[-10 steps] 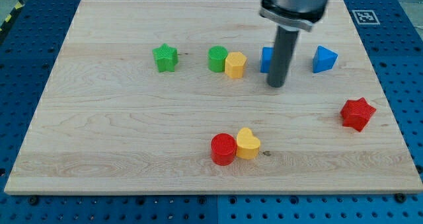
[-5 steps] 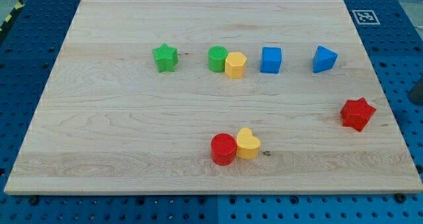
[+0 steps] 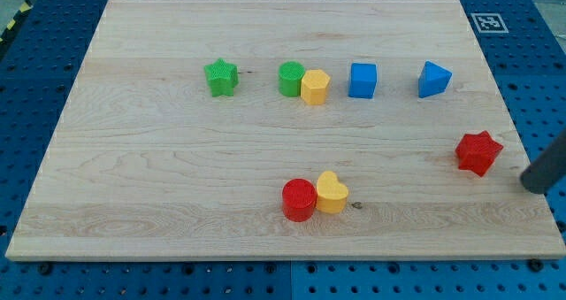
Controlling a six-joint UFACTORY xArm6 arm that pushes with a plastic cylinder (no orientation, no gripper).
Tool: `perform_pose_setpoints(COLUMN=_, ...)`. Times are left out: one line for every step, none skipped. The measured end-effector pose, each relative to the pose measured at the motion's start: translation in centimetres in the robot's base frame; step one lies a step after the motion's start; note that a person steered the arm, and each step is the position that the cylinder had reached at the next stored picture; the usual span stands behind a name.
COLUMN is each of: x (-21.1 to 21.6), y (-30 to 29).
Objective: Push the red star into the hexagon
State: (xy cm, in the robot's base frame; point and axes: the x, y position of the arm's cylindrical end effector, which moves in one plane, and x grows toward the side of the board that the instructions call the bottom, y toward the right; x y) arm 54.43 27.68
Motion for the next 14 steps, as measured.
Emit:
perform_pose_setpoints(x=-1.7, y=-3.0)
perform_pose_setpoints(x=-3.8, y=-5.6)
perform_pose_setpoints(x=-5.8, y=-8.5)
perform_pose_setpoints(x=-7.8, y=-11.4)
perform_pose_setpoints(x=-8.8, y=-13.4)
perform_pose_setpoints(x=-8.6, y=-14.1)
perform_pose_setpoints(x=-8.3, y=-12.8)
perform_pose_setpoints(x=-8.3, y=-9.1)
perform_pose_setpoints(x=-8.3, y=-5.8)
perform_pose_setpoints(x=-8.7, y=-5.1)
perform_pose_setpoints(x=-9.9, y=-7.3)
perform_pose_setpoints(x=-11.2, y=-10.4)
perform_pose_setpoints(x=-12.9, y=-12.0)
perform_pose_setpoints(x=-14.4, y=-13.1)
